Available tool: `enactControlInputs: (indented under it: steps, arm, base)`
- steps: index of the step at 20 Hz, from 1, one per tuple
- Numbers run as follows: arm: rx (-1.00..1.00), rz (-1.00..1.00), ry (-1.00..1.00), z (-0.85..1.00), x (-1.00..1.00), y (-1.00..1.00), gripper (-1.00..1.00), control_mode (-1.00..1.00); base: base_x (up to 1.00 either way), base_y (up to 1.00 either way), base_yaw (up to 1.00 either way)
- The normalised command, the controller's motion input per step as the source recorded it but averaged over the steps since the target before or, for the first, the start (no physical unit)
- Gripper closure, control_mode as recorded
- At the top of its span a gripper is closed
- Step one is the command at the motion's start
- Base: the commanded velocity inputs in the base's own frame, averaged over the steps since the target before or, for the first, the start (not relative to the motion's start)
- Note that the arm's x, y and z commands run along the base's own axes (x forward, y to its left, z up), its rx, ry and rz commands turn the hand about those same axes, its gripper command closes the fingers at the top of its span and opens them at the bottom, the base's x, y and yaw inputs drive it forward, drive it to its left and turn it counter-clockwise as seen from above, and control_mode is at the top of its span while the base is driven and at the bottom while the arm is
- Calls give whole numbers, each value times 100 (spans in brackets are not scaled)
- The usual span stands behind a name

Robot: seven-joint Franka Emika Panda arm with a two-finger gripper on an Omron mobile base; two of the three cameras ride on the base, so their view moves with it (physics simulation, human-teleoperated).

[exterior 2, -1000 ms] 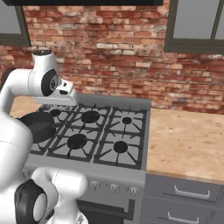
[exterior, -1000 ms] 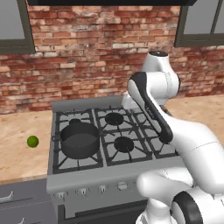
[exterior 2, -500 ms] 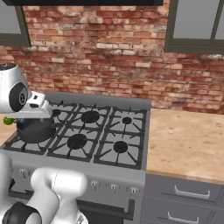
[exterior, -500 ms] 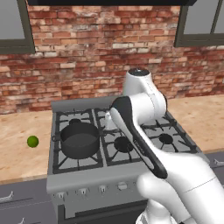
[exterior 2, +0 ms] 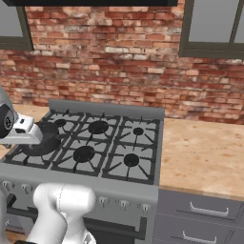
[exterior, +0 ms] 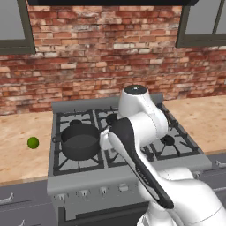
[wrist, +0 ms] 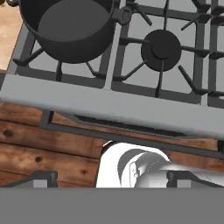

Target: Turn on the burner for the pot on the stove. Wait thirty seconds for the pot to heat up. Then add the lime to the pot.

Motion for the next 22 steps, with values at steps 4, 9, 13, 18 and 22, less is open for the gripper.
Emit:
enactControlInputs:
  steps: [4, 9, 13, 18, 22]
  arm:
    - [13, -5, 0, -49, -54, 14, -100, -100]
    - [21, -6, 0, -60, -19, 23, -100, -100]
    - [15, -5, 0, -64, -21, 36, -100, -100]
    - [0, -9, 3, -55, 0, 35, -100, -100]
    - [-5, 0, -7, -18, -2, 32, -100, -100]
  base:
    - [0, 0, 0]
    - [0, 0, 0]
    - [0, 0, 0]
    - [0, 0, 0]
    - [0, 0, 0]
